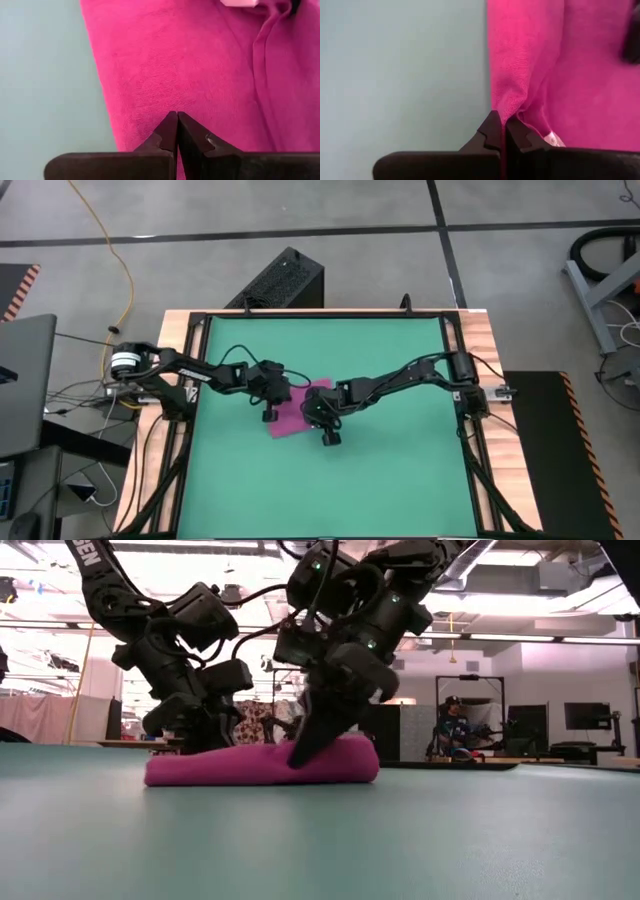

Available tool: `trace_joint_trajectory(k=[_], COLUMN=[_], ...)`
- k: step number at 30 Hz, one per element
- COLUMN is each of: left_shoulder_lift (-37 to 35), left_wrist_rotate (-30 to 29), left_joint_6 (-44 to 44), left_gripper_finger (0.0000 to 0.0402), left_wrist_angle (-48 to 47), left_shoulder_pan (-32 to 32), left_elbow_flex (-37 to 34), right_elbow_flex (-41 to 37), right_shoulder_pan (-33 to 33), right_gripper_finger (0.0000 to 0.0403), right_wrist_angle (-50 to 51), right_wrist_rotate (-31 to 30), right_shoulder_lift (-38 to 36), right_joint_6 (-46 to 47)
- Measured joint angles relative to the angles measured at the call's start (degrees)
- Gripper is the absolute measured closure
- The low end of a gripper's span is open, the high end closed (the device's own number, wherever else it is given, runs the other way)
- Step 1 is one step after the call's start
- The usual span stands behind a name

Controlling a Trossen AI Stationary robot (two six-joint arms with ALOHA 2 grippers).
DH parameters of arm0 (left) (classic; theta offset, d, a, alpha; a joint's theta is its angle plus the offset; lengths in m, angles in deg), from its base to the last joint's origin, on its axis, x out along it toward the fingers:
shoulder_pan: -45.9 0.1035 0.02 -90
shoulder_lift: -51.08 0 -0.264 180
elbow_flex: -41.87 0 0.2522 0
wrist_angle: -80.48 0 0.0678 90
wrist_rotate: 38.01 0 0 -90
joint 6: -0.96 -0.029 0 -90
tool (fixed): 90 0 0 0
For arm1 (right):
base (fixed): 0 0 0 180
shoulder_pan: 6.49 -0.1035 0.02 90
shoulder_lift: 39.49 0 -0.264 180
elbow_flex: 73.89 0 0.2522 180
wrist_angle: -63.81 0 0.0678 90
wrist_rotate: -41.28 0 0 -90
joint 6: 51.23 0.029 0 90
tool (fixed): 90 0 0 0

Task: Roll towel into tight, uniform cylinder
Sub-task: Roll the pink towel

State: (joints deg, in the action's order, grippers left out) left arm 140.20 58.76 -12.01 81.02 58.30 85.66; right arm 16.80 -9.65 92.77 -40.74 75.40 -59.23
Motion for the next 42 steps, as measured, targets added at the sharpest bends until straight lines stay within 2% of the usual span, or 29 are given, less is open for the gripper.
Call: trace_joint_trajectory(k=[4,24,42], left_shoulder_lift=[0.0,0.0,0.0], left_wrist_rotate=[0.0,0.9,2.0], left_joint_6=[0.2,0.4,0.5], left_gripper_finger=[0.0401,0.0401,0.0401], left_wrist_angle=[0.7,0.8,2.4], left_shoulder_pan=[0.0,0.0,0.0], left_elbow_flex=[0.0,0.0,0.0], right_elbow_flex=[0.8,3.2,0.9], right_shoulder_pan=[0.6,6.1,7.5], right_gripper_finger=[0.0391,0.0391,0.0392], right_wrist_angle=[0.9,5.0,1.8], right_wrist_rotate=[4.8,10.0,8.9], right_shoulder_lift=[0.5,0.7,0.7], right_joint_6=[1.0,1.6,0.0])
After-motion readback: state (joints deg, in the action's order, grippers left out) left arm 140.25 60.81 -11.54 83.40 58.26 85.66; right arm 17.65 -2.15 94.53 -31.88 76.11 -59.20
